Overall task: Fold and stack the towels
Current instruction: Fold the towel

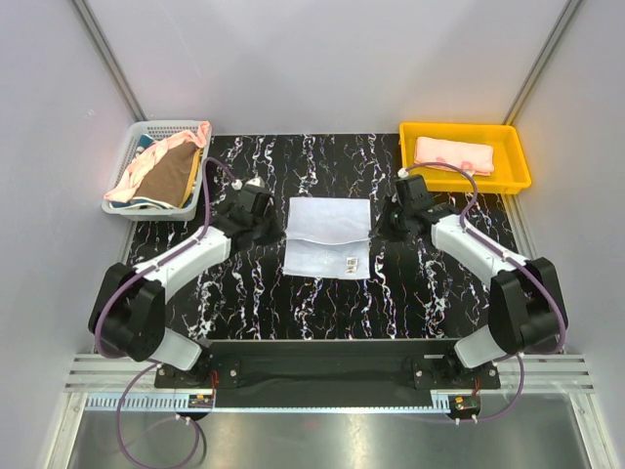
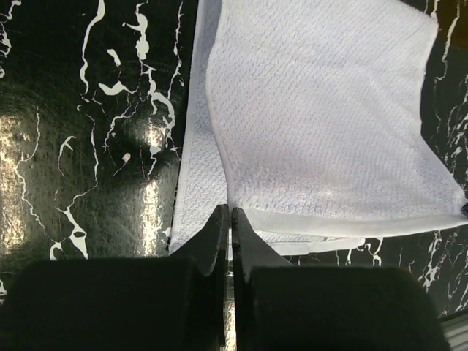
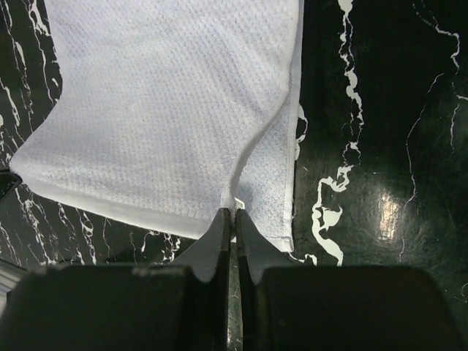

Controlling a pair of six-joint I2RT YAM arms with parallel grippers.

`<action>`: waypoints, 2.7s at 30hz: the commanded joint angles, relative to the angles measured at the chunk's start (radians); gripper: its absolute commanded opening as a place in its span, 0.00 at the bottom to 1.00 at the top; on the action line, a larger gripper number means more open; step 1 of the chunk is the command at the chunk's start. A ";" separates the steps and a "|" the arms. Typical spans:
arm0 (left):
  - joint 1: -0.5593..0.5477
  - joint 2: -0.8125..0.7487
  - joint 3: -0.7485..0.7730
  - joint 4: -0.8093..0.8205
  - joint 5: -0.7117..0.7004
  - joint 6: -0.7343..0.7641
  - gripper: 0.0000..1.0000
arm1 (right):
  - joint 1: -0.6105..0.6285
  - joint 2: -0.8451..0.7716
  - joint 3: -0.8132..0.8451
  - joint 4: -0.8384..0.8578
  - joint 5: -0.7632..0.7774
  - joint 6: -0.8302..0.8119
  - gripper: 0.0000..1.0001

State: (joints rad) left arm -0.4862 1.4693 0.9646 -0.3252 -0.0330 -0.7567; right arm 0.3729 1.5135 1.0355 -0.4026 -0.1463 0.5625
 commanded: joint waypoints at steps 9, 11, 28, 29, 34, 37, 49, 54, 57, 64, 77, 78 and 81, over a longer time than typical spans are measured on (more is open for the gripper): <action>-0.034 -0.024 -0.125 0.078 0.019 -0.016 0.00 | 0.052 -0.019 -0.140 0.082 0.010 0.053 0.00; -0.043 -0.010 -0.141 0.092 0.027 -0.021 0.00 | 0.058 -0.013 -0.153 0.091 0.008 0.059 0.00; -0.054 -0.013 -0.100 0.051 0.002 -0.001 0.00 | 0.070 -0.045 -0.126 0.039 0.051 0.037 0.00; -0.054 -0.023 -0.092 0.032 -0.002 0.002 0.00 | 0.070 -0.062 -0.118 0.027 0.057 0.034 0.00; -0.051 -0.067 -0.073 0.006 -0.008 0.005 0.00 | 0.070 -0.119 -0.110 -0.015 0.068 0.037 0.00; -0.052 -0.075 -0.079 0.005 -0.004 0.007 0.00 | 0.072 -0.139 -0.130 -0.016 0.067 0.045 0.00; -0.049 -0.041 -0.164 0.063 0.018 -0.015 0.00 | 0.115 -0.141 -0.278 0.097 0.014 0.119 0.02; -0.051 -0.004 -0.210 0.110 0.027 -0.027 0.00 | 0.120 -0.104 -0.340 0.168 -0.019 0.145 0.07; -0.051 0.016 -0.227 0.138 0.051 -0.036 0.00 | 0.124 -0.098 -0.359 0.192 -0.029 0.154 0.13; -0.049 0.045 -0.242 0.163 0.056 -0.043 0.00 | 0.129 -0.096 -0.381 0.214 -0.024 0.157 0.24; -0.049 0.020 -0.221 0.135 0.056 -0.035 0.00 | 0.129 -0.122 -0.379 0.197 0.005 0.146 0.15; -0.051 0.017 -0.215 0.133 0.056 -0.033 0.00 | 0.127 -0.122 -0.376 0.197 0.005 0.146 0.10; -0.049 0.005 -0.198 0.114 0.050 -0.026 0.00 | 0.127 -0.136 -0.356 0.167 0.005 0.140 0.04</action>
State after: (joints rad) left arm -0.5373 1.5089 0.7273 -0.2173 0.0128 -0.7898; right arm 0.4911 1.4158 0.6533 -0.2276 -0.1509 0.7113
